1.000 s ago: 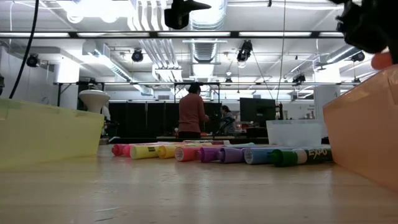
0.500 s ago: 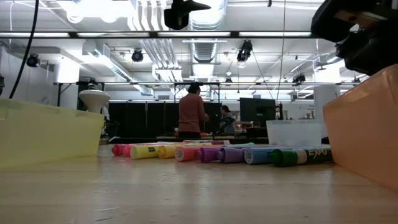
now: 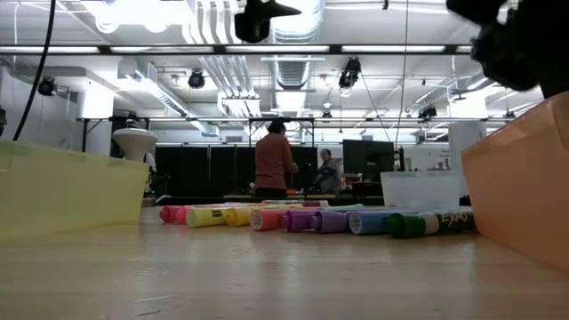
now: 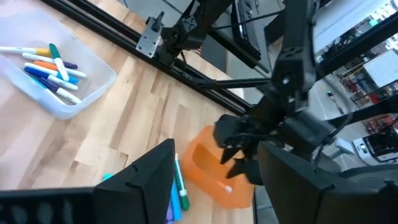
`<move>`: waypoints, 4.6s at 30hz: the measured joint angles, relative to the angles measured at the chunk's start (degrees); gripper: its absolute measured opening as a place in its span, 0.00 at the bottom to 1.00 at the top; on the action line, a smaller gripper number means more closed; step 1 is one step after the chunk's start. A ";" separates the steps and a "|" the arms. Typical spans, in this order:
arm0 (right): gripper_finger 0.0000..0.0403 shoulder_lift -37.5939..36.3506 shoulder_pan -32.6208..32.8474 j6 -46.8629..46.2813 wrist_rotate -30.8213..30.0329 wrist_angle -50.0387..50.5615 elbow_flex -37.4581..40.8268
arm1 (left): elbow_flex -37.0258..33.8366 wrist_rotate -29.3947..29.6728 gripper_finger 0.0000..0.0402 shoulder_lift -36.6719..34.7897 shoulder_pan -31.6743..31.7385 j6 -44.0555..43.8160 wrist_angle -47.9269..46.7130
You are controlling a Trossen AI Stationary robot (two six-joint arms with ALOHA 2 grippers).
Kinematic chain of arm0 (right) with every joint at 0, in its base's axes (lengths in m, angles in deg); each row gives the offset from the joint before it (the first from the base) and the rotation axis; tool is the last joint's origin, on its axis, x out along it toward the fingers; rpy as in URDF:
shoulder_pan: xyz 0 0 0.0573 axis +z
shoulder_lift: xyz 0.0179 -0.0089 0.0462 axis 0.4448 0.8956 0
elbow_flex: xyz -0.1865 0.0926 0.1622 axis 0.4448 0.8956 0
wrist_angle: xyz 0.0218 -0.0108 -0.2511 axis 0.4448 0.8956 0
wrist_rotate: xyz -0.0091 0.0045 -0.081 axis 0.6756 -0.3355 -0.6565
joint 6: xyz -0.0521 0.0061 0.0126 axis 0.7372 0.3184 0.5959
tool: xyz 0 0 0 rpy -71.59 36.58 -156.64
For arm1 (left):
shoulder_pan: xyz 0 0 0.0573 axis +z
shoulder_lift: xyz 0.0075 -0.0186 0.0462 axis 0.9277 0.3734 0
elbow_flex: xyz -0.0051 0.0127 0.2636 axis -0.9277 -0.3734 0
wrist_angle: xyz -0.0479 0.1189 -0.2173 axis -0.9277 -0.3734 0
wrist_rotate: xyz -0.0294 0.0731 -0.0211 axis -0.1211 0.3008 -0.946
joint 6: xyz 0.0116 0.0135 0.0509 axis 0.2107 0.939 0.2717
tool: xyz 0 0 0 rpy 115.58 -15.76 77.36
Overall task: Pick & Place Markers
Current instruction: Put the top green marker pen into the orange bin
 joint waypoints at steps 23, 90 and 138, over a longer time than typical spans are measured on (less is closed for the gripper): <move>0.48 -20.06 -0.35 18.90 -22.54 0.45 0.00 | -0.07 10.37 0.55 7.73 7.29 6.27 -5.21; 0.48 -28.63 -2.25 28.45 -42.07 0.55 -0.11 | 2.25 16.16 0.11 33.84 17.43 19.19 -6.57; 0.48 -29.15 -25.39 32.50 -38.38 -4.14 -0.11 | 4.66 -9.76 0.11 14.62 2.74 -13.60 8.78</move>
